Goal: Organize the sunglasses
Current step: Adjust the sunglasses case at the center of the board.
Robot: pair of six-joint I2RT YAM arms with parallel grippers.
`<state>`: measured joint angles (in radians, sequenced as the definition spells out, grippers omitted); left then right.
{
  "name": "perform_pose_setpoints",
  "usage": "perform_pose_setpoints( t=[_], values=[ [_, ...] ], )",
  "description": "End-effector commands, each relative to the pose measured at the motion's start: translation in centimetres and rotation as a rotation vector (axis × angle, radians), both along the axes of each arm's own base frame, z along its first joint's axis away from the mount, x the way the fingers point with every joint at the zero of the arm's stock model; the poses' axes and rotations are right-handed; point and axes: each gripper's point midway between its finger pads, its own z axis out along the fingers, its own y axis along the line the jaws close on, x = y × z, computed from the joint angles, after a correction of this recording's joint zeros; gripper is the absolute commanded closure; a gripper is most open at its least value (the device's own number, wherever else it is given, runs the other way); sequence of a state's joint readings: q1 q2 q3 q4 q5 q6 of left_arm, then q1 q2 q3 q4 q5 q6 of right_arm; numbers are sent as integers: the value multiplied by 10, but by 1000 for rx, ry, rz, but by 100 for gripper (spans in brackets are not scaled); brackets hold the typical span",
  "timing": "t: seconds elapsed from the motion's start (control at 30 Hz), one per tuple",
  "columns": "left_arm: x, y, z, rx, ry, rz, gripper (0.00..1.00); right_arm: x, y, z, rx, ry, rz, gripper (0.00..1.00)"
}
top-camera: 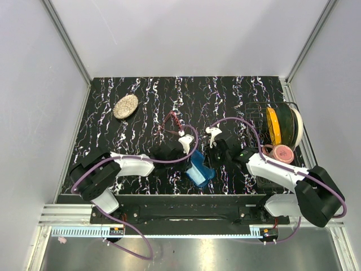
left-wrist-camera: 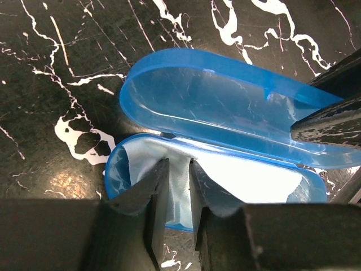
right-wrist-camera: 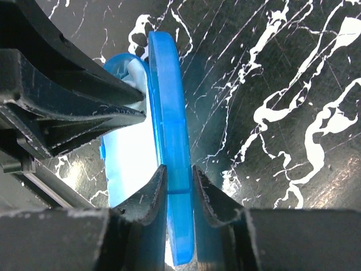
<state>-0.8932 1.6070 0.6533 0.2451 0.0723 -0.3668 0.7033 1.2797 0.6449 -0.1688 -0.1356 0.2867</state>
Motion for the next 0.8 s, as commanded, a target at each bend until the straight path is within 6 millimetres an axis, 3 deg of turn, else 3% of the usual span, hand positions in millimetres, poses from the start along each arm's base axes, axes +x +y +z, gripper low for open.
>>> perform_pose_setpoints(
  t=[0.0, 0.27, 0.43, 0.63, 0.77],
  values=[
    [0, 3, 13, -10, -14, -6, 72, 5, 2, 10, 26, -10, -28, 83],
    [6, 8, 34, 31, -48, -4, 52, 12, -4, 22, 30, -73, -82, 99],
    [14, 8, 59, 6, -72, 49, 46, 15, -5, 27, 34, -117, -138, 100],
    [32, 15, 81, -27, -76, 232, 48, 12, -1, 26, -1, -208, -229, 100],
    [36, 18, 86, -42, -36, 325, 60, 17, -8, 20, -69, -269, -319, 100]
  ],
)
